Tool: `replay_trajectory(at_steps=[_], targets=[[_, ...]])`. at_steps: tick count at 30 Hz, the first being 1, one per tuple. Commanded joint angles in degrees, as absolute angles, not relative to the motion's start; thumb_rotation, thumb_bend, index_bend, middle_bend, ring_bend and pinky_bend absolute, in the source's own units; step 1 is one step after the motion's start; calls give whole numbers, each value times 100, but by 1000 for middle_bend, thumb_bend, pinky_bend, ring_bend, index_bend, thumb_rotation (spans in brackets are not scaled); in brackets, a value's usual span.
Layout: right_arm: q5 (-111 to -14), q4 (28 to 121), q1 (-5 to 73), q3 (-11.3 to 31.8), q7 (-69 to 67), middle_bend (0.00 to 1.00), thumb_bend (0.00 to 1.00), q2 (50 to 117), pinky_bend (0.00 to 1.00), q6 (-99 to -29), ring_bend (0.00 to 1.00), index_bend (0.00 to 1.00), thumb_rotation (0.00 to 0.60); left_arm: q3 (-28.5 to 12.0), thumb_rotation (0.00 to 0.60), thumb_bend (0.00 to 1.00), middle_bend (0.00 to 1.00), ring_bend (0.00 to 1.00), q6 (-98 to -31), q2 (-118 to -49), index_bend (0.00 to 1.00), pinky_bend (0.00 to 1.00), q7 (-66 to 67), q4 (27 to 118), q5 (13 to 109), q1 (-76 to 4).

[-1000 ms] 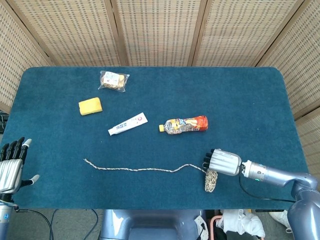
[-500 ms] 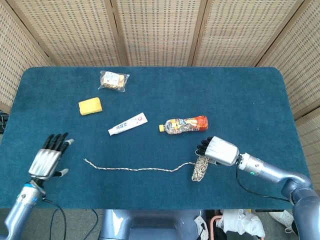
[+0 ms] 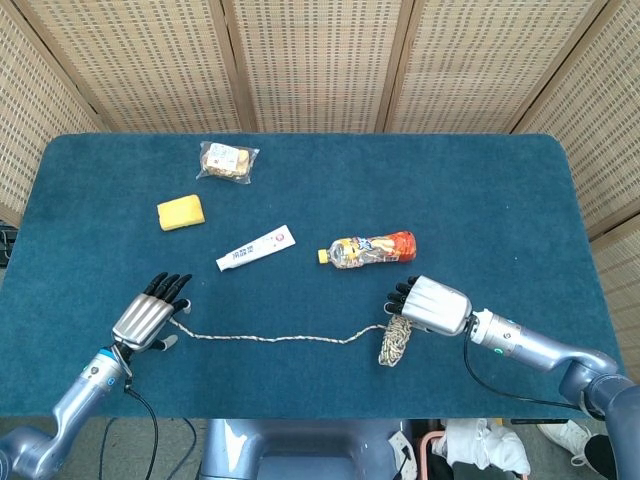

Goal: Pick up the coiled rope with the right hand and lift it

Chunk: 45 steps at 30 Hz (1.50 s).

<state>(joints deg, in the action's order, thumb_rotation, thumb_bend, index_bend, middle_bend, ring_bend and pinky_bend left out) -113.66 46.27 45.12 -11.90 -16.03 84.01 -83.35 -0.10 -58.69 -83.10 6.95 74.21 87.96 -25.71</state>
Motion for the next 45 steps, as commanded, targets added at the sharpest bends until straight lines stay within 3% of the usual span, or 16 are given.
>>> replay_trajectory(at_steps=[1, 10, 27, 32, 45], targets=[[-11367, 4662, 4520, -1188, -1573, 577, 651, 8383, 693, -8311, 498, 614, 600, 13, 600, 294, 0, 0, -5838, -8348, 421, 0, 651, 7377, 8775, -2601], [-11363, 4731, 4523, -1171, -1500, 577, 651, 8372, 693, -8282, 498, 614, 600, 65, 600, 368, 0, 0, -5787, -8450, 468, 0, 612, 7287, 8737, -2655], [-11351, 4572, 4464, -1153, -1554, 577, 652, 8475, 693, -8345, 498, 614, 600, 158, 600, 383, 0, 0, -5602, -8697, 498, 0, 713, 7119, 8561, -2747], [-11348, 4536, 4442, -1158, -1582, 577, 656, 8492, 694, -8372, 498, 614, 600, 176, 600, 400, 0, 0, -5658, -8760, 578, 0, 713, 7033, 8563, -2741], [-11163, 4765, 4440, -1004, -1734, 582, 686, 8436, 696, -8398, 502, 618, 600, 150, 600, 434, 0, 0, -5848, -8655, 652, 0, 592, 6999, 8565, -2731]])
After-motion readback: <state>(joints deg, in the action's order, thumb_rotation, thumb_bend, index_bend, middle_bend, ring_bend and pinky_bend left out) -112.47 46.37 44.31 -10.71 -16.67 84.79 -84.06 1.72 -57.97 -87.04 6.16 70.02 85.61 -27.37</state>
